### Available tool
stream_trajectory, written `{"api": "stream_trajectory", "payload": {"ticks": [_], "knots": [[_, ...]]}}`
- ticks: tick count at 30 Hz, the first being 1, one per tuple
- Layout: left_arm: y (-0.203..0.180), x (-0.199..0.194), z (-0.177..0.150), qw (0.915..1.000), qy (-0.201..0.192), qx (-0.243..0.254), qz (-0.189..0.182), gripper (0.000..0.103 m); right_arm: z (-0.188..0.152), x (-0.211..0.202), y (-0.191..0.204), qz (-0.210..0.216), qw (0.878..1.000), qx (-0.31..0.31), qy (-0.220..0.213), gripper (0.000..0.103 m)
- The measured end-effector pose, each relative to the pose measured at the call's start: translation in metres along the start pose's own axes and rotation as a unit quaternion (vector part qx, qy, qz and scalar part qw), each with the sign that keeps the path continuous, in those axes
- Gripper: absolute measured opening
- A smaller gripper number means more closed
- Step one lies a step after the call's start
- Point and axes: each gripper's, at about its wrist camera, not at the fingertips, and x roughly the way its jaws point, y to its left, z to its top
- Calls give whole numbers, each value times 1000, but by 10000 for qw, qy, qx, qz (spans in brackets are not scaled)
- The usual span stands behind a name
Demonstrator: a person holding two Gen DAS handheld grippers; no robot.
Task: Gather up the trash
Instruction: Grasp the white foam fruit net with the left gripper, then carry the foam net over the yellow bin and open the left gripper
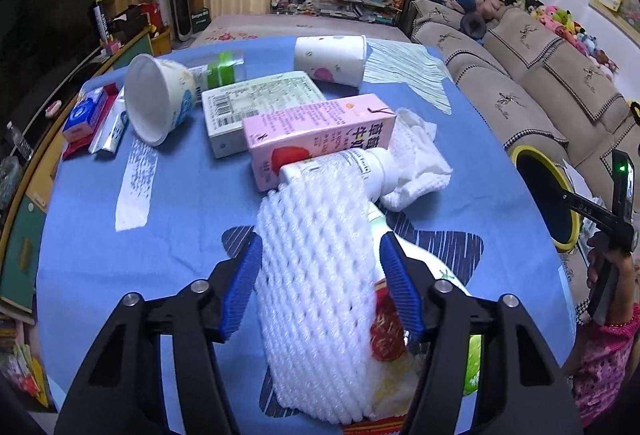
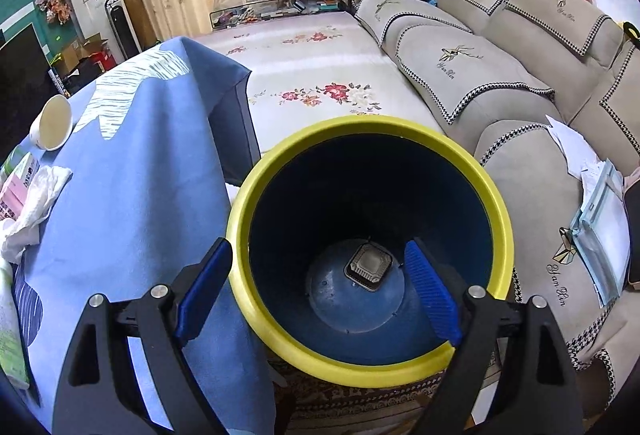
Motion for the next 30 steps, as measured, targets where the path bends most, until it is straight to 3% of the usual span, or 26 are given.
{"api": "stream_trajectory", "payload": {"ticks": [5,10,16,21,30], "knots": [[-3,10,6,9998,173,36,-9,39,-2,1,0,20,10000,-2,17,83],[4,0,10,10000,44,-53,-21,18,-3,-2,-2,33,10000,53,-20,83],[12,-32,14,9993,-328,3,162,16,-7,-13,-5,104,9998,101,-123,83],[0,-58,18,9984,-525,196,1,16,-15,-28,-6,153,9996,106,-230,83],[-93,-66,45,9895,-615,1106,-700,16,-35,-63,-35,-59,9982,260,-529,86]]}}
